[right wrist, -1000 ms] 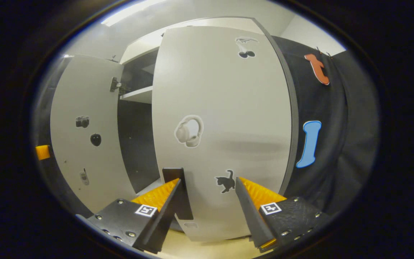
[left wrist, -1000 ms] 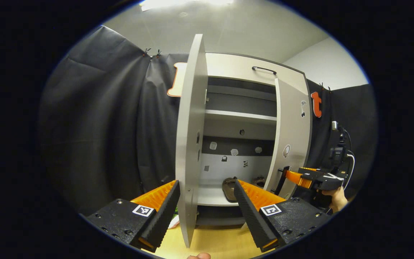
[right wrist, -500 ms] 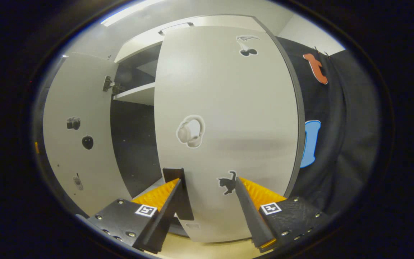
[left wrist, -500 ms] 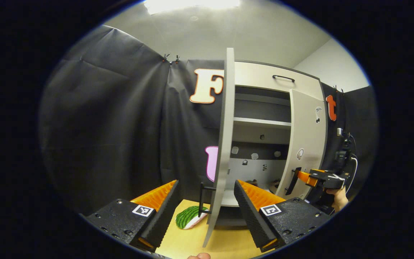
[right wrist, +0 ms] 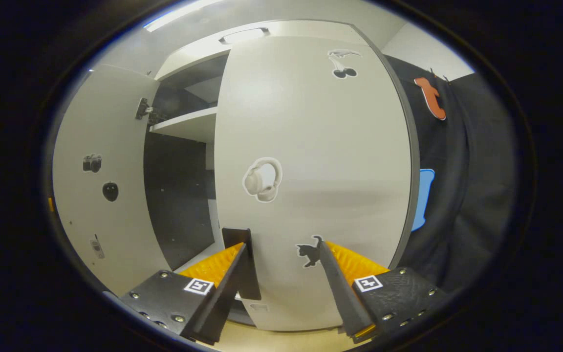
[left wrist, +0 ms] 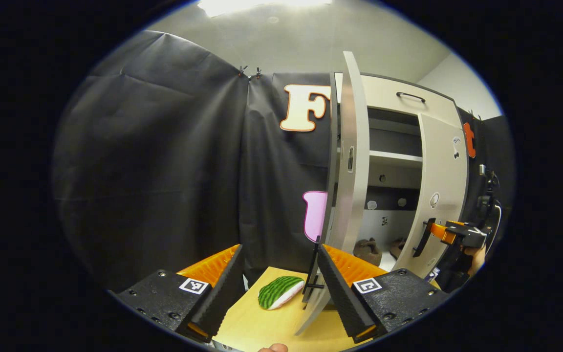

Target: Grab one shoe with the right hand and put it into the shoe cabinet, grab the other shoe with the left hand and put it into the shoe cabinet; then close the right door with the right hand and the left door with the left hand.

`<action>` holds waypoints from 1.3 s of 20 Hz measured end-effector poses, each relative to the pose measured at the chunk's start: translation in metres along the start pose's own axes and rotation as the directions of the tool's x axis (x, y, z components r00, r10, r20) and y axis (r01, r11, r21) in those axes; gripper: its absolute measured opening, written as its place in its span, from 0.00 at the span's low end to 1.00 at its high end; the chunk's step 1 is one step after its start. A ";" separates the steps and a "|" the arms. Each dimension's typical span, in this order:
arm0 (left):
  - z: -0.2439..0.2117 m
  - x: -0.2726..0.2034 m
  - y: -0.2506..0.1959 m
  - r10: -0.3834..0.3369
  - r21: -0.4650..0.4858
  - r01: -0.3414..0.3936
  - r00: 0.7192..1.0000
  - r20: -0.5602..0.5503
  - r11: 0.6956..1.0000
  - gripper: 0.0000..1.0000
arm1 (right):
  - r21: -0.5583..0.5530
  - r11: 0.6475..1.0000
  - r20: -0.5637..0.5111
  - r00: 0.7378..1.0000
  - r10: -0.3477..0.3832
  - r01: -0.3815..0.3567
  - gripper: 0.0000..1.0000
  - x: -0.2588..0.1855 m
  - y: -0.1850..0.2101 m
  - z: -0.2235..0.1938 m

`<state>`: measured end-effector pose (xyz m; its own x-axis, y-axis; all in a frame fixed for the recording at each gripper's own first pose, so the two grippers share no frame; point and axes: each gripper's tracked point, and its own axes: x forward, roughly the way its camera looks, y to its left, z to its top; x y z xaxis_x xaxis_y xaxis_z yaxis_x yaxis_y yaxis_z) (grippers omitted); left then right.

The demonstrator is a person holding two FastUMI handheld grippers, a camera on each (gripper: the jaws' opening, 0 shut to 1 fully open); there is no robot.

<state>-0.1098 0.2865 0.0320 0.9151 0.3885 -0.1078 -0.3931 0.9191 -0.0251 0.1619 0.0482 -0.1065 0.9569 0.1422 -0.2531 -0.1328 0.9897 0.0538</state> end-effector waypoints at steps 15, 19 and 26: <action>-0.038 0.032 -0.022 -0.148 -0.014 0.148 0.987 -0.063 0.989 0.95 | 0.056 0.998 0.022 1.000 0.003 -0.004 0.89 -0.017 -0.003 0.016; -0.038 0.033 -0.028 -0.179 -0.006 0.179 0.982 -0.061 0.984 0.94 | 0.062 0.998 0.044 0.999 -0.008 0.005 0.89 -0.031 -0.010 0.025; -0.042 0.028 -0.068 -0.274 -0.018 0.273 0.960 -0.066 0.962 0.89 | 0.067 0.997 0.070 0.997 -0.029 0.024 0.86 -0.056 -0.026 0.039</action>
<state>-0.0612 0.2323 -0.0115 0.9798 0.1168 -0.1625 -0.1297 0.9890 -0.0710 0.1217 0.0142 -0.0557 0.9762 0.1122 -0.1858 -0.0924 0.9894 0.1120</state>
